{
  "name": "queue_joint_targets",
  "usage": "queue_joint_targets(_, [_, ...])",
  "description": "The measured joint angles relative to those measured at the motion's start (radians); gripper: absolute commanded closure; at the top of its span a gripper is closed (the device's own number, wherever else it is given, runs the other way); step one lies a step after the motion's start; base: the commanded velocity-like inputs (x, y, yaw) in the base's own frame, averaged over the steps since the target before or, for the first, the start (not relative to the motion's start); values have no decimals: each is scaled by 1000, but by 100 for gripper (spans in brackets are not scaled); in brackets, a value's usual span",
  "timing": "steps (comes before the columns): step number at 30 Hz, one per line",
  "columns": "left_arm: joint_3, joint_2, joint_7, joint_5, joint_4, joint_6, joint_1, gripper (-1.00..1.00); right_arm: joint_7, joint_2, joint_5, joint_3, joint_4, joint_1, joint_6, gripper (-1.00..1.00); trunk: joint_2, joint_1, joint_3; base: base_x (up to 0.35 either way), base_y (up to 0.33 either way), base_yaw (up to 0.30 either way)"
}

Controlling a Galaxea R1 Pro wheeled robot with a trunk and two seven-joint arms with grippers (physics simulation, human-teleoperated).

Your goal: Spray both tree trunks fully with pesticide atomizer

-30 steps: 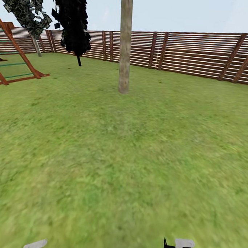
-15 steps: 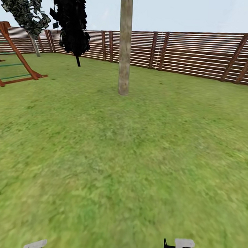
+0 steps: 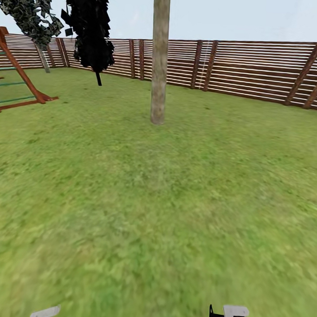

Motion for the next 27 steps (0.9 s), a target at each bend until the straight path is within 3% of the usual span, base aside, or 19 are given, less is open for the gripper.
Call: queue_joint_targets(27, [0,0,0,0,0,0,0,100,0,0,0,-1,0,0,0,-100,0,0,0,336,0,0])
